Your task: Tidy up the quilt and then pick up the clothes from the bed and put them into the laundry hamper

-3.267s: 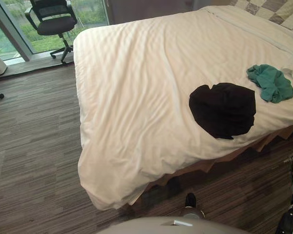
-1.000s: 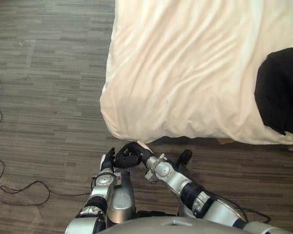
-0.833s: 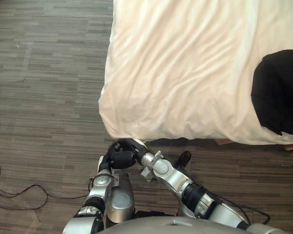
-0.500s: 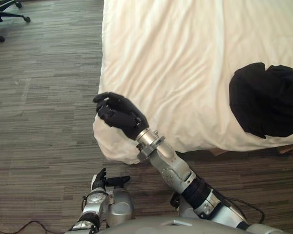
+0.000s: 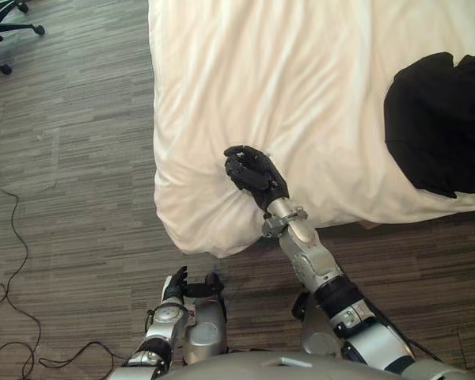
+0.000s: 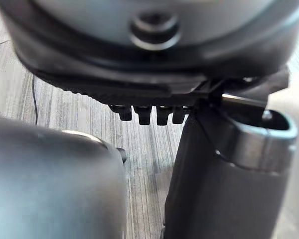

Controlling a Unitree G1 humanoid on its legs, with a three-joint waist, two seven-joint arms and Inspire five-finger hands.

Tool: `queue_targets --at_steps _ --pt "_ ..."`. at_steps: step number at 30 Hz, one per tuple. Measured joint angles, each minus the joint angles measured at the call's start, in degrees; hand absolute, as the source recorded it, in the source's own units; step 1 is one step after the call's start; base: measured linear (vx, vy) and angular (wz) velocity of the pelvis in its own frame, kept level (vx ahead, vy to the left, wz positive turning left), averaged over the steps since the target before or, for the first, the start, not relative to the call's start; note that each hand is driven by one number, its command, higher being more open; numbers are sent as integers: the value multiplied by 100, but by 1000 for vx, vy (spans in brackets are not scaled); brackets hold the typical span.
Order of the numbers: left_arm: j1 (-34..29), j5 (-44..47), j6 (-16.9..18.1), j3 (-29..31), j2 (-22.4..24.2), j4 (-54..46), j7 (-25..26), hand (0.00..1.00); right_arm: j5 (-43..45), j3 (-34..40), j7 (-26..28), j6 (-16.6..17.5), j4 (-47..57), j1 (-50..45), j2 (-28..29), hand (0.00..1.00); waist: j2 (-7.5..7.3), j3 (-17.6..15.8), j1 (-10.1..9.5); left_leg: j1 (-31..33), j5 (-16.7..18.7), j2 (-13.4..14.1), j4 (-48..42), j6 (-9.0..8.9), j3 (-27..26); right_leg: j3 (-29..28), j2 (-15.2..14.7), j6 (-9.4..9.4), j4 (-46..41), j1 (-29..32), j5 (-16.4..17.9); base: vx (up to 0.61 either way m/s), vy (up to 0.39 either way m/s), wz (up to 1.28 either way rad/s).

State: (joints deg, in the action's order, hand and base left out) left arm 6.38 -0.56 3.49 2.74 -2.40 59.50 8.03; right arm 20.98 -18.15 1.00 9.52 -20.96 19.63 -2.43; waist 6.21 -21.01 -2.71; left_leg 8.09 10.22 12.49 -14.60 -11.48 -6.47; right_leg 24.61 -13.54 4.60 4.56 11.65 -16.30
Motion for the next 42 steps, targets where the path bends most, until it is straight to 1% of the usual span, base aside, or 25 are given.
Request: queue_targets --at_steps 1,2,4,7,12,13,17,19,24,25,26,27,28,29,30,31,32,34,36,37,38,39,40,41,42 --pt "-3 4 2 14 -6 -56 -1 100 -38 202 26 45 0 -101 122 0 -58 -36 -4 -64 2 -1 26 -1 -9 -17 0 0 1 -49 1 -35 47 -36" --pt "-88 53 -83 291 -14 -70 -3 100 103 1276 40 184 52 -527 623 0 -279 -69 45 -368 152 -4 72 10 -262 -264 5 36 21 -184 32 -43 58 -52" --pt "-162 80 -116 534 -34 -96 5 100 320 1665 45 209 48 -597 624 0 -396 -52 160 -500 224 -2 65 28 -422 -392 16 62 44 -208 98 -18 40 -48" --pt "-181 100 -132 873 43 -111 -8 100 520 2203 44 206 34 -692 612 0 -449 13 232 -650 252 88 77 -37 -585 -508 121 82 10 -217 68 55 -5 -27" --pt "-375 118 -252 1328 89 -103 -141 100 694 3588 112 -85 -773 -884 647 0 -491 571 301 -1193 256 189 192 -56 -1254 -947 312 59 8 -313 87 116 21 -48" --pt "-373 117 -315 1387 102 -102 -183 100 697 3970 100 -173 -1106 -885 672 100 -495 673 313 -1297 256 188 195 -55 -1368 -959 320 53 8 -369 92 67 37 -39" --pt "-544 117 -348 1639 163 -96 -220 100 925 5604 -745 -436 -2494 -1058 572 100 -511 838 351 -1578 263 186 391 -45 -1738 -1098 385 36 9 -377 149 25 12 -26" --pt "-594 117 -391 1759 199 -101 -215 100 1003 5998 -1013 -614 -2963 -1612 362 100 -435 874 475 -1701 262 185 552 -47 -1870 -1155 419 62 11 -376 173 2 -7 -19" --pt "-819 117 -490 1828 254 -94 -216 100 1103 5956 -1148 -703 -3068 -2619 193 100 -389 905 610 -2107 258 77 662 -49 -2299 -1563 499 60 13 -352 222 -30 -8 -51" --pt "-861 117 -491 1820 272 -100 -218 100 1097 5704 -1153 -703 -3068 -2654 199 100 -446 928 594 -2134 272 8 514 -7 -2204 -1734 501 59 9 -287 222 -140 -54 -113" --pt "-918 201 -515 1838 262 -137 -205 100 1073 5086 -1128 -704 -3062 -2593 217 100 -557 1004 554 -1825 399 -42 -225 228 -1571 -1991 509 37 8 -118 241 -166 -81 -108" --pt "-912 247 -550 1838 242 -133 -208 100 1073 4999 -1116 -704 -3064 -2585 220 100 -564 1009 545 -1745 428 -54 -384 281 -1382 -2055 524 17 9 -96 259 -209 -109 -142" --pt "-882 279 -596 1791 184 -81 -220 100 814 4675 -1036 -755 -3132 -2372 239 100 -538 1007 477 -1557 509 -141 -884 435 -653 -2331 652 95 12 11 461 -200 -60 -165" --pt "-905 264 -574 1620 314 13 -204 100 447 4445 -980 -803 -3208 -2006 220 100 -90 941 406 -1500 826 62 -1383 704 92 -2583 1146 -321 -1774 592 816 -141 -55 -165" --pt "-916 311 -579 1614 274 11 -218 100 344 4392 -938 -833 -3192 -2036 234 100 -182 948 479 -1577 900 -80 -1514 647 220 -2681 1146 -186 -2283 680 1363 -53 -23 -121" --pt "-916 318 -585 1573 225 26 -227 100 223 4312 -880 -834 -3203 -2030 206 100 -218 939 430 -1669 926 -153 -1553 618 281 -2814 1174 -75 -2363 718 1383 -40 -40 -76" --pt "-945 297 -581 1354 238 68 -217 100 -23 4211 -833 -823 -3171 -2015 200 100 -126 1026 431 -1730 967 -213 -1510 629 474 -3058 1281 -22 -2121 680 1331 -161 41 -105" --pt "-974 290 -510 1222 257 66 -218 100 -281 3947 -811 -815 -2969 -2019 187 100 -98 1044 487 -1715 1120 -428 -1387 727 620 -3343 1352 141 -1632 688 1225 -206 79 -100" --pt "-962 242 -304 823 223 50 -225 100 -969 3701 -807 -814 -2769 -2133 171 100 -231 1032 478 -1773 1453 -837 -676 929 236 -3507 1228 236 -1100 819 1090 -333 139 -92" --pt "-963 237 -229 733 221 18 -234 100 -1087 3662 -817 -821 -2757 -2138 168 100 -308 1025 476 -1825 1468 -928 -434 963 23 -3450 1122 231 -934 870 1092 -445 187 -108" --pt "-946 131 -115 605 154 -63 -275 100 -1380 3615 -861 -890 -2763 -2065 183 100 -395 999 420 -1914 1244 -1105 119 866 -364 -2900 890 -85 -582 950 1294 -400 134 -145" --pt "-832 62 -104 643 147 -110 -281 100 -1569 3519 -878 -948 -2761 -1974 177 100 -399 880 293 -1902 1075 -1111 278 927 -883 -1548 667 -233 -743 1105 1311 -389 116 -167" --pt "-811 14 -107 650 156 -92 -256 100 -1658 3424 -874 -963 -2761 -1988 179 100 -396 890 262 -1884 993 -1078 343 971 -1103 -809 569 -416 -1121 1138 1405 -388 118 -204" --pt "-819 19 -109 648 190 -89 -202 100 -1954 3196 -834 -1033 -2728 -1957 19 100 -297 853 255 -1891 894 -962 428 986 -1559 555 268 -916 -2285 1143 1764 -221 83 -138" --pt "-822 29 -109 628 190 -84 -201 100 -2028 3144 -835 -1030 -2732 -1959 -10 100 -270 838 264 -1906 871 -945 414 986 -1617 657 232 -940 -2537 1122 1807 -194 99 -146"
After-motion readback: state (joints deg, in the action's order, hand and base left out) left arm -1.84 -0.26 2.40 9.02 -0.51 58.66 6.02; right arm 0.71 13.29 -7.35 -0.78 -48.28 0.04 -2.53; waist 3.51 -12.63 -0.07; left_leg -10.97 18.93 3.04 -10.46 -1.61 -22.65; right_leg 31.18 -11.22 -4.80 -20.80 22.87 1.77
